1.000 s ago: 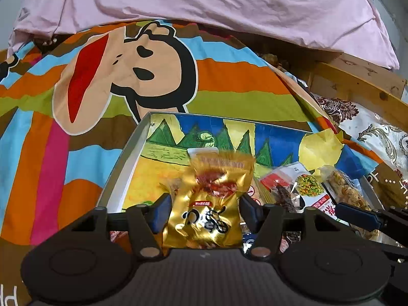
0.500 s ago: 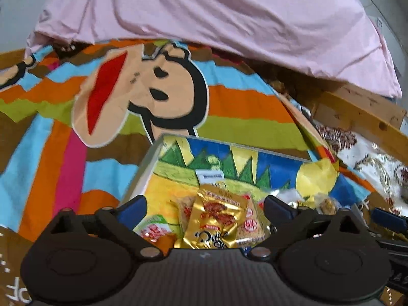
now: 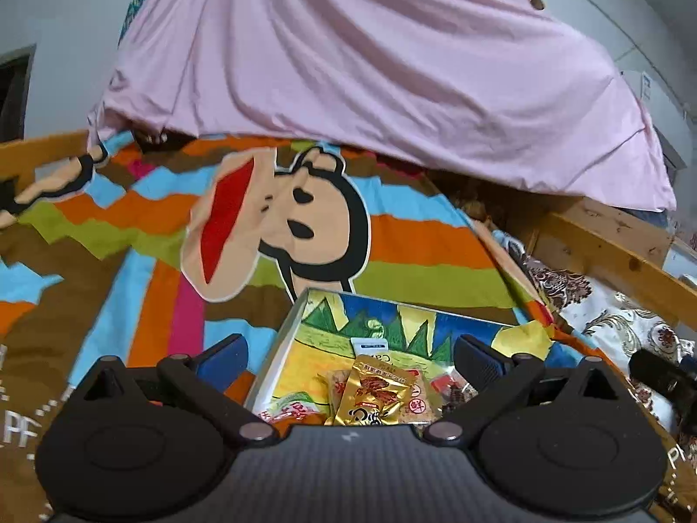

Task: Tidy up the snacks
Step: 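Lower the gold pack and orange into the tray and open both tools, then lift both tools up away from the tray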

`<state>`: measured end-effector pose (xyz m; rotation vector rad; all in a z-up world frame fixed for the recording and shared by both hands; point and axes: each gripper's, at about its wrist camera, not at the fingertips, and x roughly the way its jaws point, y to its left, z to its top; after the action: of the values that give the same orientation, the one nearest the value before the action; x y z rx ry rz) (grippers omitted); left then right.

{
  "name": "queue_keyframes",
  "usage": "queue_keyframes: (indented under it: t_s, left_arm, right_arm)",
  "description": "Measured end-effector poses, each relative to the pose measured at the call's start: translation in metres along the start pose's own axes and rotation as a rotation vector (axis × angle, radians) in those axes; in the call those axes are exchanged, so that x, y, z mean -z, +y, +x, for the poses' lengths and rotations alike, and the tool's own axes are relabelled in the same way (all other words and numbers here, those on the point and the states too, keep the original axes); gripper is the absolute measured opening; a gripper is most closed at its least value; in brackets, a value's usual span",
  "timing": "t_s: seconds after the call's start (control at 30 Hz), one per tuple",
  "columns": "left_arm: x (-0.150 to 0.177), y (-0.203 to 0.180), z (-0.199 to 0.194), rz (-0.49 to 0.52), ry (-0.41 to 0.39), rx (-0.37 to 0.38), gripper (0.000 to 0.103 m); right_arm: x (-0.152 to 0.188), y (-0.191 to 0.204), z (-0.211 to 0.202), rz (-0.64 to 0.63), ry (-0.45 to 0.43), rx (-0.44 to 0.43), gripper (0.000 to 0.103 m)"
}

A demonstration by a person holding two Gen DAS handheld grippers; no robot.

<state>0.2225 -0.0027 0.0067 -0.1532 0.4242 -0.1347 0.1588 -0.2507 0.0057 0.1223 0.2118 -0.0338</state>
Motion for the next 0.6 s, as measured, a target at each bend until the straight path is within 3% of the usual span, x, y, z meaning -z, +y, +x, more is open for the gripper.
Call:
queue_keyframes:
  t_s: [0.3,0.6]
  left_arm:
    - [0.014,-0.008,-0.071,0.112,-0.068,-0.007,0.103]
    - [0.039,-0.012,-0.124,0.167,-0.026,0.015,0.103]
  right_arm:
    - [-0.007,-0.008,-0.060,-0.015,-0.039,-0.022,0.102]
    - [0.004,-0.004,-0.118,-0.063,-0.005,-0.073,0.102]
